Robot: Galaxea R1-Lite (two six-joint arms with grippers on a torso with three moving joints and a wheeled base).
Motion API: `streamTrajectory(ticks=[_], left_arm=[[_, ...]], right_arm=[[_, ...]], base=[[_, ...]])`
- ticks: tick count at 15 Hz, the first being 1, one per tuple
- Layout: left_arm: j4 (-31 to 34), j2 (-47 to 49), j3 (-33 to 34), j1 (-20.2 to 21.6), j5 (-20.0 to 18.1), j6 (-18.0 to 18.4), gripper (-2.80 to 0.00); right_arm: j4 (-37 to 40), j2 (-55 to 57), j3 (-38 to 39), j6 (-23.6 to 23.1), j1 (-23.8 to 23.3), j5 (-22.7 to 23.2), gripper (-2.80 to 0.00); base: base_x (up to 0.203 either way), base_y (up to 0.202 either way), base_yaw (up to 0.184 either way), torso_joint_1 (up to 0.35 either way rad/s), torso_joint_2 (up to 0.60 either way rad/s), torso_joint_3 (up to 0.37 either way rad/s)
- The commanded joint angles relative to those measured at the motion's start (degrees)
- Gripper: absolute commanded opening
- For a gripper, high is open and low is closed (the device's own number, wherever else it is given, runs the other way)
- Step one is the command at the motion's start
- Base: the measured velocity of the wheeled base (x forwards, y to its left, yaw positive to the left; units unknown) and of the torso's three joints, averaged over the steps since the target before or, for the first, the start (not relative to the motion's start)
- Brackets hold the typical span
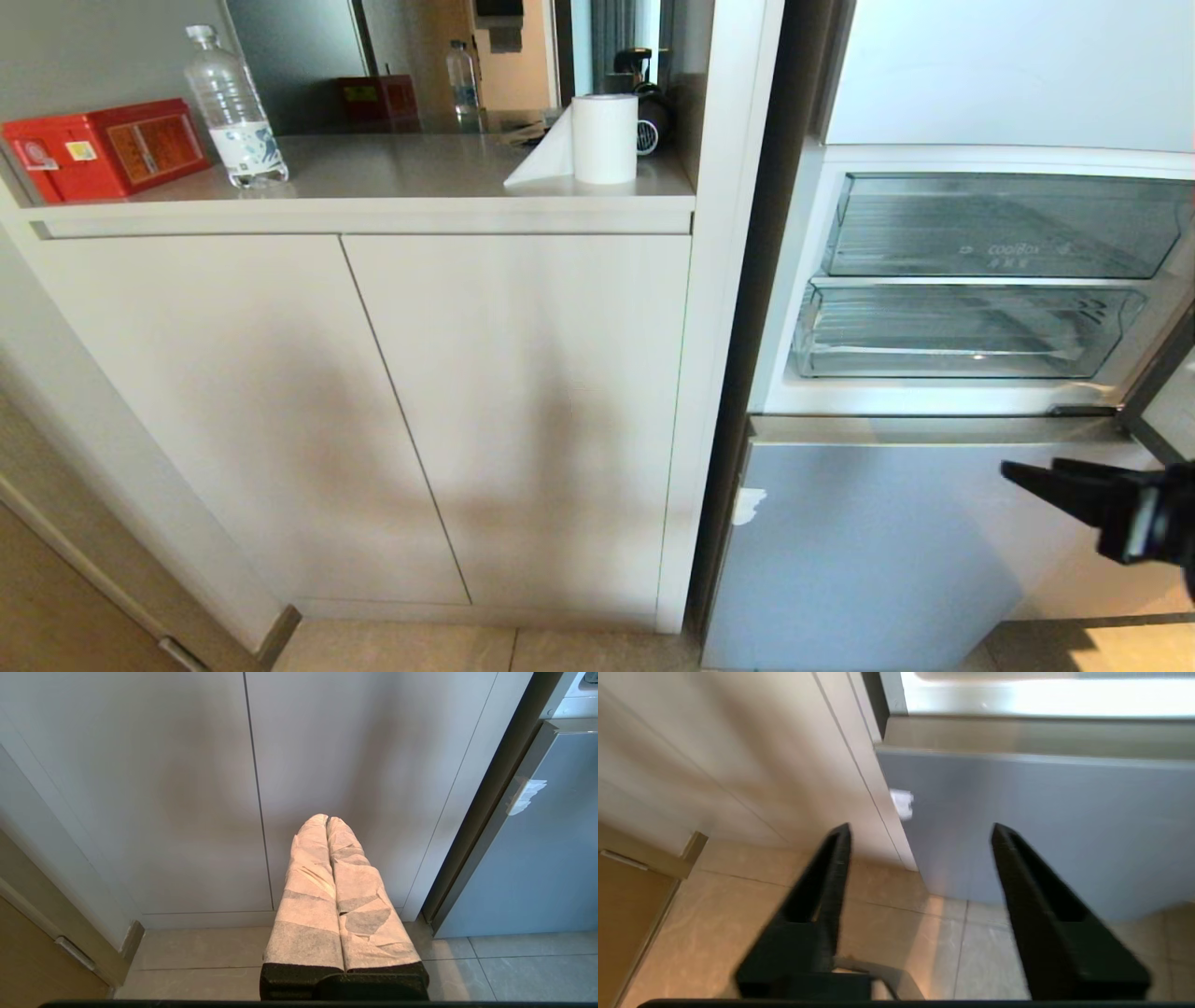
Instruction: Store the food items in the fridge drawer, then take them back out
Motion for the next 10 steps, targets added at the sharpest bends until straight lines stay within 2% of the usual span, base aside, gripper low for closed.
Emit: streamTrajectory(ticks=[1, 4, 7, 8, 10], left_arm=[[-0.02, -0.01, 0.09, 0.02, 0.01, -0.01, -2.80], [-0.02, -0.01, 0.09, 0.02, 0.01, -0.01, -2.80], [-0.02, -0.01, 0.09, 0.02, 0.01, -0.01, -2.80], [-0.02, -0.01, 0.09, 0.02, 0.01, -0.01, -2.80], [-0.02, -0.01, 0.09, 0.02, 0.01, -0.01, -2.80]], right_arm=[[-11.55, 18.16, -1.31, 0.31, 0.24, 0.31, 0.00], [-33.34, 32.63, -3.74, 0.75, 1.21, -0.35, 0.00], [-49.58, 45.09, -9.08, 0.45, 4.41, -8.37, 0.00], [-53.81, 47.61, -11.05, 0.19, 5.79, -10.49, 0.00], [-55.87, 49.33, -14.46, -0.41, 6.59, -12.06, 0.00]], base=[[0.000, 0.000, 0.000, 0.000, 0.00, 0.000], [0.000, 0.000, 0.000, 0.000, 0.00, 0.000], [0.000, 0.000, 0.000, 0.000, 0.00, 0.000], [0.000, 0.000, 0.000, 0.000, 0.00, 0.000], [0.000, 0.000, 0.000, 0.000, 0.00, 0.000]])
